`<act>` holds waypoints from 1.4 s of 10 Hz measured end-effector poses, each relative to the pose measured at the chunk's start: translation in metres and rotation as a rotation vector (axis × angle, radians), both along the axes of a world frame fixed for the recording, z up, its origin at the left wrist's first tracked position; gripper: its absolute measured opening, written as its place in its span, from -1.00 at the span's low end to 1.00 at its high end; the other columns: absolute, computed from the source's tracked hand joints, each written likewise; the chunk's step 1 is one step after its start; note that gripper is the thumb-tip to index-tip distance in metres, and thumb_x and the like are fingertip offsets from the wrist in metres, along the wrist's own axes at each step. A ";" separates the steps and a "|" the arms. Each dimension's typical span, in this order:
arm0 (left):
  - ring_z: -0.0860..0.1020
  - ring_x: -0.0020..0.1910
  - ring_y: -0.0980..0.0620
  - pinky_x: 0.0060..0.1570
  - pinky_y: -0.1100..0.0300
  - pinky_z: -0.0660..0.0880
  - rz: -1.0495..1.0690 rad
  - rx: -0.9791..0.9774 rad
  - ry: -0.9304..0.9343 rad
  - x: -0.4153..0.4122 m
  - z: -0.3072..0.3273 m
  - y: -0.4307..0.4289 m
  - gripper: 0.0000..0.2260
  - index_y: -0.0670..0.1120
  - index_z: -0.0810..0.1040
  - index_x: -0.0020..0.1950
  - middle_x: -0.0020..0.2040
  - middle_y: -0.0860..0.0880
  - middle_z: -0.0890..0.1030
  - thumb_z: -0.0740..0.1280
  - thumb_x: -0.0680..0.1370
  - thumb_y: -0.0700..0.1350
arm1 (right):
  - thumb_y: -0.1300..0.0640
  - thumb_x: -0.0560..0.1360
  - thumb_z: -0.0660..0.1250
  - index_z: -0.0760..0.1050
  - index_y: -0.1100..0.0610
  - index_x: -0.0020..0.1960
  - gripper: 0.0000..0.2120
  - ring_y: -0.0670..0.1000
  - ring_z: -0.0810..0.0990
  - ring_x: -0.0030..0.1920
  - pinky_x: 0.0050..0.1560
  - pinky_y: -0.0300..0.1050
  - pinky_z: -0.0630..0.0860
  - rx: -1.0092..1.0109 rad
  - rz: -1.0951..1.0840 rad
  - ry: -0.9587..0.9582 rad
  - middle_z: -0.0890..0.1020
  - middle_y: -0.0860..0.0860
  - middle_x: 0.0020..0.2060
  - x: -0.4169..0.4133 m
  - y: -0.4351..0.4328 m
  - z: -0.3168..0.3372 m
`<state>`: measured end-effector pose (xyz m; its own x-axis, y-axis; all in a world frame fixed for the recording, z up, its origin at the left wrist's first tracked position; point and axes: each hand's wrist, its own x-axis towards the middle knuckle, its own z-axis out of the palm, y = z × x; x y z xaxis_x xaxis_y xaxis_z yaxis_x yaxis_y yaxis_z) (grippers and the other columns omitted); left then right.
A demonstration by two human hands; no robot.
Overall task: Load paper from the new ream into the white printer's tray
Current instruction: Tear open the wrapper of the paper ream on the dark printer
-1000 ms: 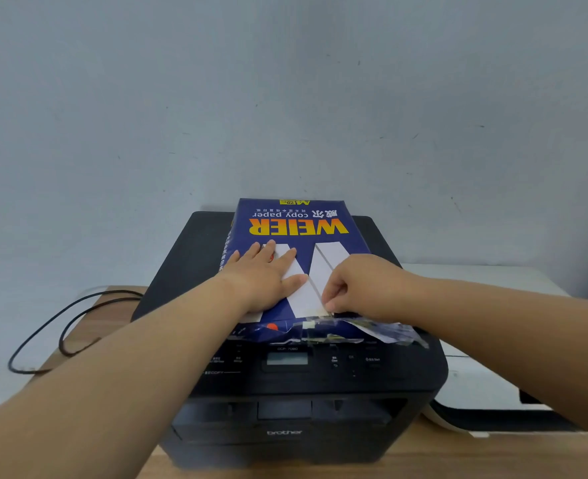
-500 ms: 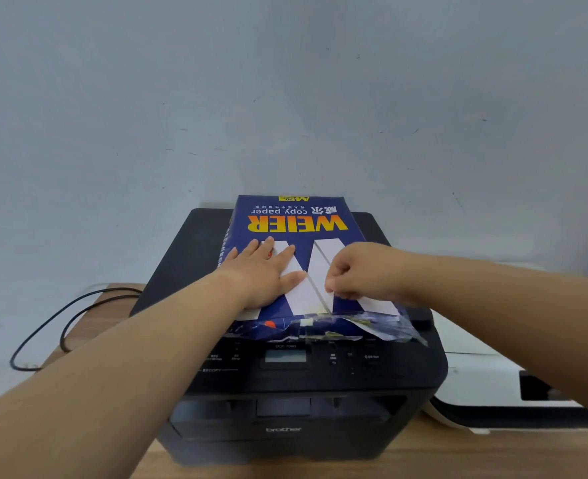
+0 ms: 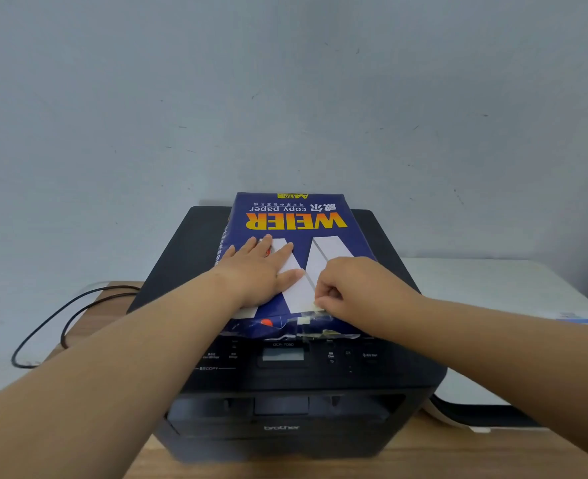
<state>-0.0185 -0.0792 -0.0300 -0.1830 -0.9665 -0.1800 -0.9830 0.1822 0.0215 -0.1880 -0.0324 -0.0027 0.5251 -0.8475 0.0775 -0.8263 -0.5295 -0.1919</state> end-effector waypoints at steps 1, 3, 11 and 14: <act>-0.17 0.53 -0.08 0.47 -0.10 -0.13 0.004 0.003 -0.004 0.000 0.001 0.000 -0.45 0.13 -0.18 0.50 0.56 -0.05 -0.17 -0.13 0.56 0.25 | 0.12 0.52 0.22 0.60 0.14 -0.14 -0.80 -0.01 0.51 -0.08 0.01 -0.09 0.50 -0.141 0.143 -0.039 0.62 -0.02 -0.13 -0.011 0.007 -0.005; -0.17 0.53 -0.09 0.46 -0.11 -0.13 0.010 0.008 0.001 0.000 0.000 -0.001 -0.45 0.13 -0.18 0.50 0.56 -0.05 -0.17 -0.13 0.56 0.24 | 0.03 0.43 0.18 0.62 0.05 -0.26 -0.74 -0.02 0.62 -0.32 -0.27 -0.23 0.56 -0.417 0.391 -0.010 0.67 -0.04 -0.33 -0.027 0.018 -0.024; -0.16 0.53 -0.08 0.46 -0.10 -0.14 0.047 0.025 0.015 -0.004 0.004 0.003 -0.46 0.12 -0.17 0.50 0.56 -0.04 -0.15 -0.11 0.56 0.23 | 0.06 0.51 0.21 0.64 0.06 -0.17 -0.76 -0.01 0.66 -0.25 -0.07 -0.08 0.61 -0.639 0.570 0.015 0.71 -0.02 -0.24 -0.037 0.057 -0.008; -0.17 0.53 -0.12 0.44 -0.17 -0.14 0.060 0.057 0.095 -0.004 0.009 0.003 -0.50 0.06 -0.17 0.51 0.56 -0.08 -0.15 -0.11 0.61 0.12 | -0.09 0.54 0.17 0.45 0.00 0.26 -0.66 0.07 0.49 0.13 0.10 -0.06 0.41 -0.203 -0.012 0.075 0.54 0.02 0.12 0.018 0.042 -0.015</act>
